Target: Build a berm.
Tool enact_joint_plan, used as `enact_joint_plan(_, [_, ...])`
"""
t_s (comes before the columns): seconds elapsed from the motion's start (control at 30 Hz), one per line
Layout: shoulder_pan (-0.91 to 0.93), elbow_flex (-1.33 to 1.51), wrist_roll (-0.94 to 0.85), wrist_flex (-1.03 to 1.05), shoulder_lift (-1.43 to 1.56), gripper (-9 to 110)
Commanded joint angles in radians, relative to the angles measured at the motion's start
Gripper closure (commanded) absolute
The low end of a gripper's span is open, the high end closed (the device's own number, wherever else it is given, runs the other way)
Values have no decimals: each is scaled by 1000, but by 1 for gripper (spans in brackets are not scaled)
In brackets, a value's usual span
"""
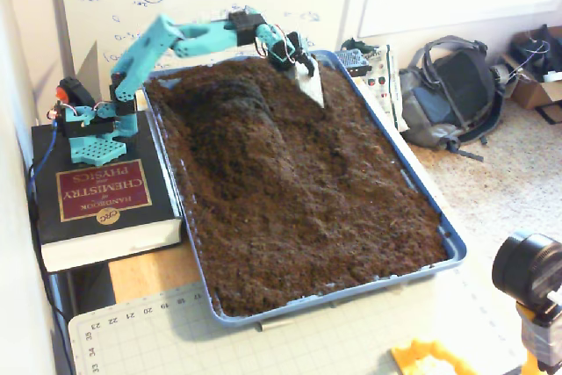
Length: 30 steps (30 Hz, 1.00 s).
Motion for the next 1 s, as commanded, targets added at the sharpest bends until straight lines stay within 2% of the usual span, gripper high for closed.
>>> enact_joint_plan(0.0, [-123, -179, 54, -8, -100, 101])
enact_joint_plan(0.17, [-250, -222, 58, -3, -215, 101])
enact_joint_plan(0.43, [-365, -192, 52, 8, -235, 101])
enact_joint_plan(0.6, [-370, -21, 52, 9, -192, 101])
enact_joint_plan(0.97, [-371, 403, 52, 9, 97, 101])
